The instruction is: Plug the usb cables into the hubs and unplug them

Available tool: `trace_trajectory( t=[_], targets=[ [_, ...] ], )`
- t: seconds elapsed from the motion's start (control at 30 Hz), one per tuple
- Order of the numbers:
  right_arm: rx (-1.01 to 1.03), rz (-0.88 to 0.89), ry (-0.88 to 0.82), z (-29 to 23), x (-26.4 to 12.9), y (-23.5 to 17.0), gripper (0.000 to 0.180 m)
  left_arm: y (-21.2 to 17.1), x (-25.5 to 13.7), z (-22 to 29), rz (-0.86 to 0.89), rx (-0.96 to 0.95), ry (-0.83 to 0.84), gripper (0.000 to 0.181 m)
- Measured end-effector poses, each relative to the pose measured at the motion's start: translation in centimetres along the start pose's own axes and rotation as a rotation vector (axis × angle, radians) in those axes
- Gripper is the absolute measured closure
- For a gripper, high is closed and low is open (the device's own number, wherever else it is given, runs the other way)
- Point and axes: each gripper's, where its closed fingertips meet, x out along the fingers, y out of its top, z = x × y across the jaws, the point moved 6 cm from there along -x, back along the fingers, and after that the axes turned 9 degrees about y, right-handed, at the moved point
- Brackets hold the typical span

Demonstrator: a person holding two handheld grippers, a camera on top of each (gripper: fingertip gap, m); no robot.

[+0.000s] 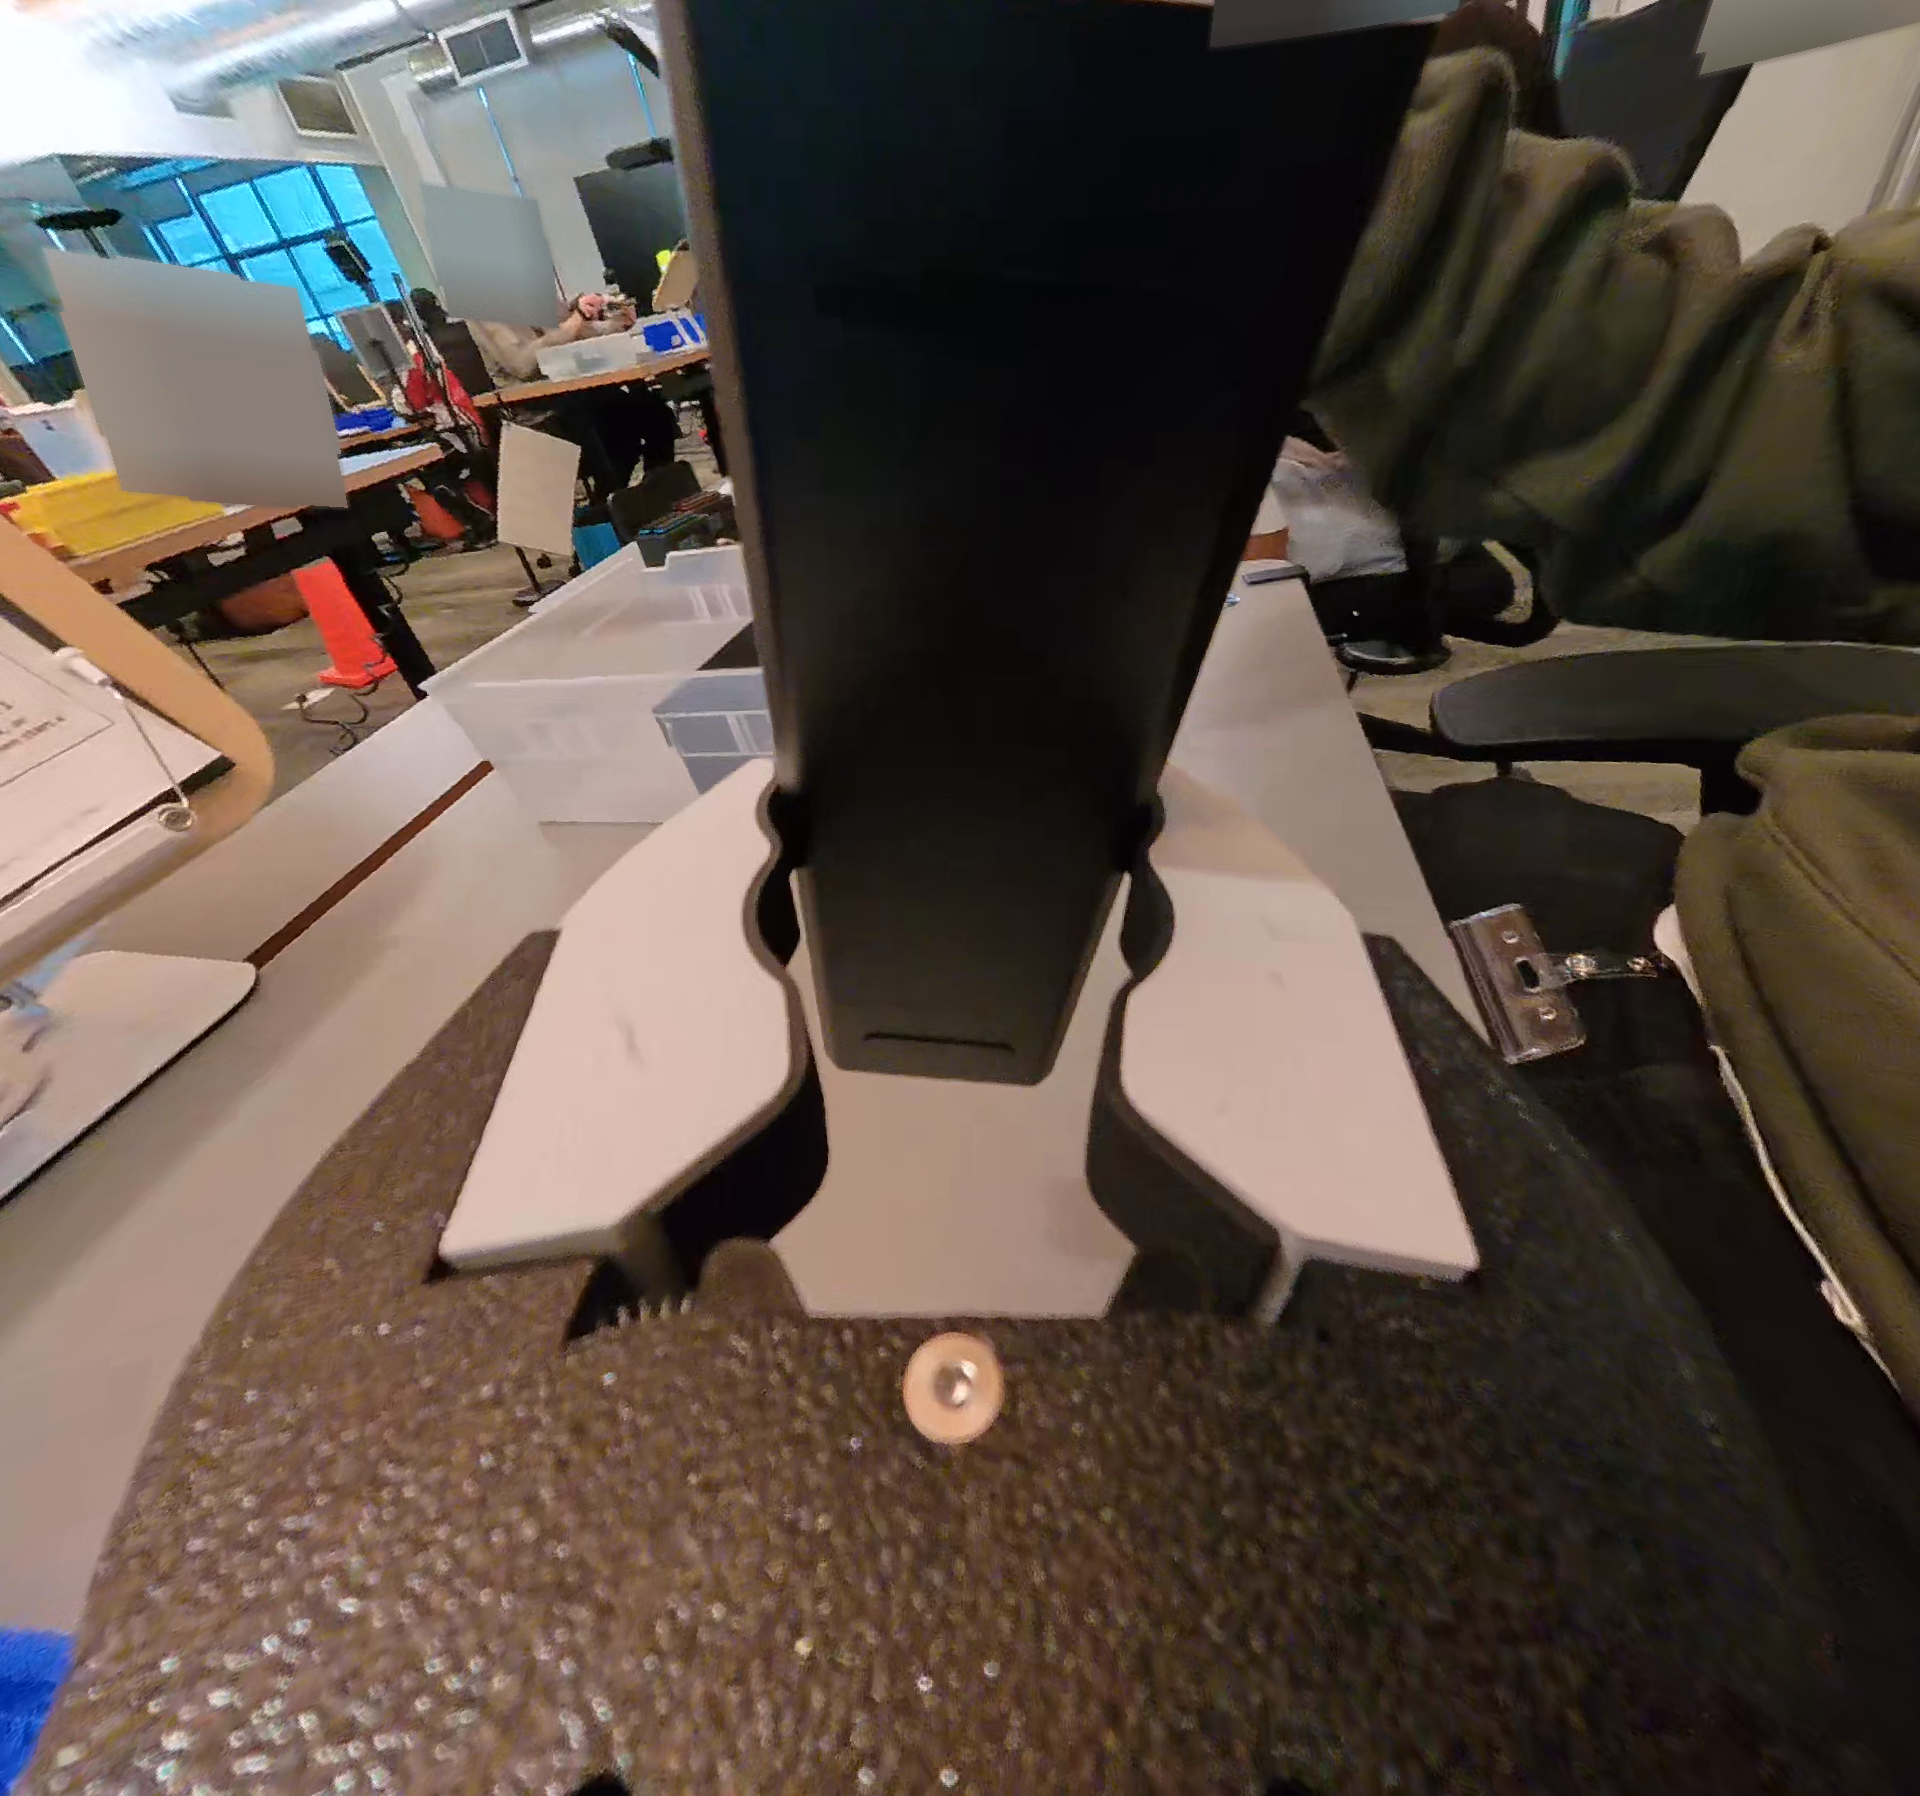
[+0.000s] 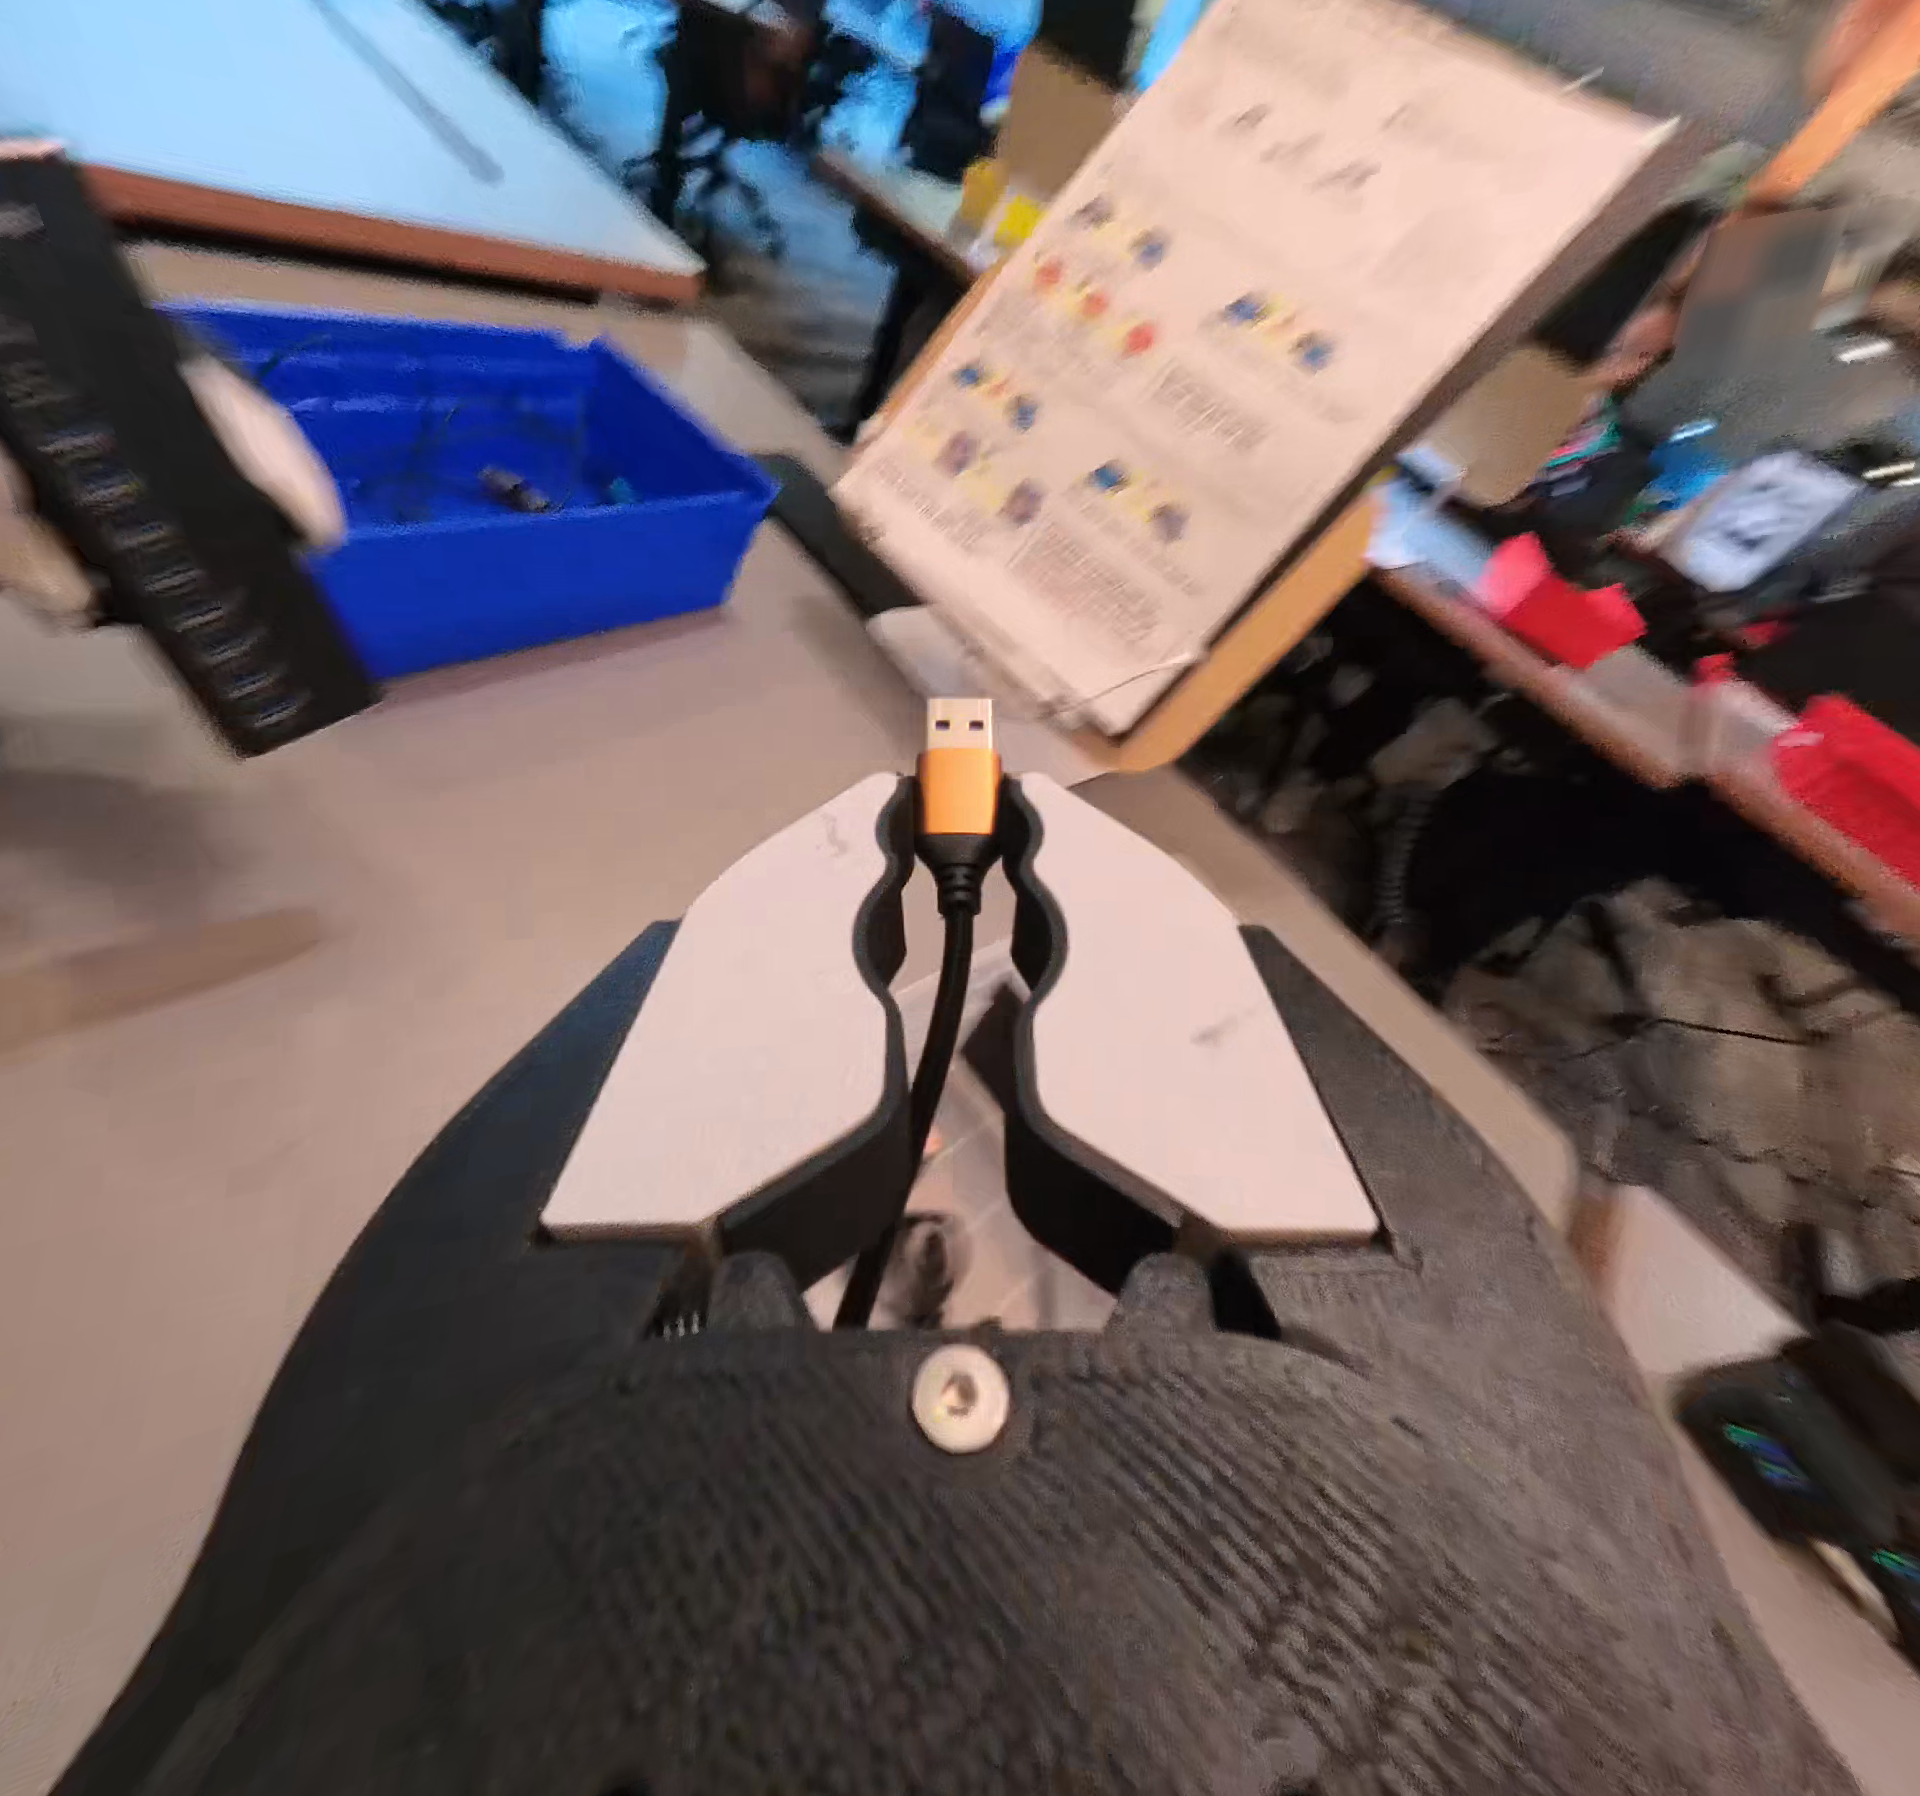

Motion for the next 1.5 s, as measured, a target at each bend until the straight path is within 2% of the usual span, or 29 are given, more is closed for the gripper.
trace_trajectory(
  t=[0.03,0.17,0.27,0.37,0.47,0.5,0.53,0.6,0.67,0.77,0.83,0.93,1.0,1.13,1.17,1.23,1.33,1.4,1.5],
  targets=[
    [-0.011,0.029,-0.072,1.4,-0.6,0.4,0.163,-0.1,0.1,0.1,0.001,-0.007,-0.013,0.121],
    [-0.011,0.070,-0.148,4.6,0.1,-1.0,0.164,-0.1,0.5,0.5,0.024,-0.034,-0.056,0.121],
    [-0.011,-0.065,-0.201,5.5,3.0,-6.0,0.164,-0.5,0.8,0.7,0.010,-0.033,-0.069,0.121],
    [0.116,-0.142,-0.133,3.7,6.6,-10.7,0.164,-0.7,0.9,0.7,0.008,-0.046,-0.080,0.121],
    [0.160,-0.217,-0.046,1.6,9.4,-13.9,0.164,-0.7,0.8,0.5,0.039,-0.072,-0.086,0.121],
    [0.179,-0.236,-0.005,0.9,10.1,-14.6,0.160,-0.7,0.7,0.5,0.044,-0.081,-0.088,0.121],
    [0.212,-0.265,0.022,0.6,10.5,-15.1,0.146,-0.7,0.7,0.4,0.046,-0.084,-0.085,0.121],
    [0.256,-0.282,-0.007,1.0,10.7,-15.2,0.134,-1.0,0.6,0.3,0.040,-0.085,-0.081,0.121],
    [0.275,-0.228,0.006,1.6,10.2,-14.1,0.111,-1.1,0.7,0.2,0.033,-0.088,-0.079,0.121],
    [0.255,-0.170,-0.093,3.2,8.7,-12.7,0.114,-1.1,0.9,0.3,0.032,-0.088,-0.081,0.121],
    [0.242,-0.213,-0.055,3.0,8.2,-12.9,0.115,-1.1,1.0,0.4,0.024,-0.089,-0.084,0.121],
    [0.288,-0.368,0.057,1.3,7.5,-14.2,0.118,-1.1,1.2,0.7,0.019,-0.081,-0.096,0.121],
    [0.278,-0.380,0.114,-0.1,7.4,-14.6,0.129,-1.0,1.2,0.7,0.019,-0.080,-0.095,0.121],
    [0.268,-0.517,0.048,0.0,7.4,-16.8,0.180,-1.1,1.5,1.0,0.020,-0.087,-0.110,0.121],
    [0.278,-0.539,0.061,0.0,7.6,-17.3,0.180,-1.1,1.5,1.1,0.015,-0.084,-0.114,0.121],
    [0.312,-0.575,0.069,0.1,8.1,-18.4,0.171,-1.1,1.6,1.3,0.016,-0.078,-0.125,0.120],
    [0.306,-0.570,-0.052,1.2,8.4,-19.3,0.159,-1.1,1.8,1.4,0.013,-0.078,-0.130,0.120],
    [0.290,-0.504,-0.097,1.4,8.3,-18.3,0.151,-1.2,1.8,1.3,0.007,-0.077,-0.126,0.121],
    [0.265,-0.322,-0.018,-0.2,8.4,-14.6,0.128,-1.4,1.8,1.2,0.015,-0.091,-0.127,0.120]
  ],
)
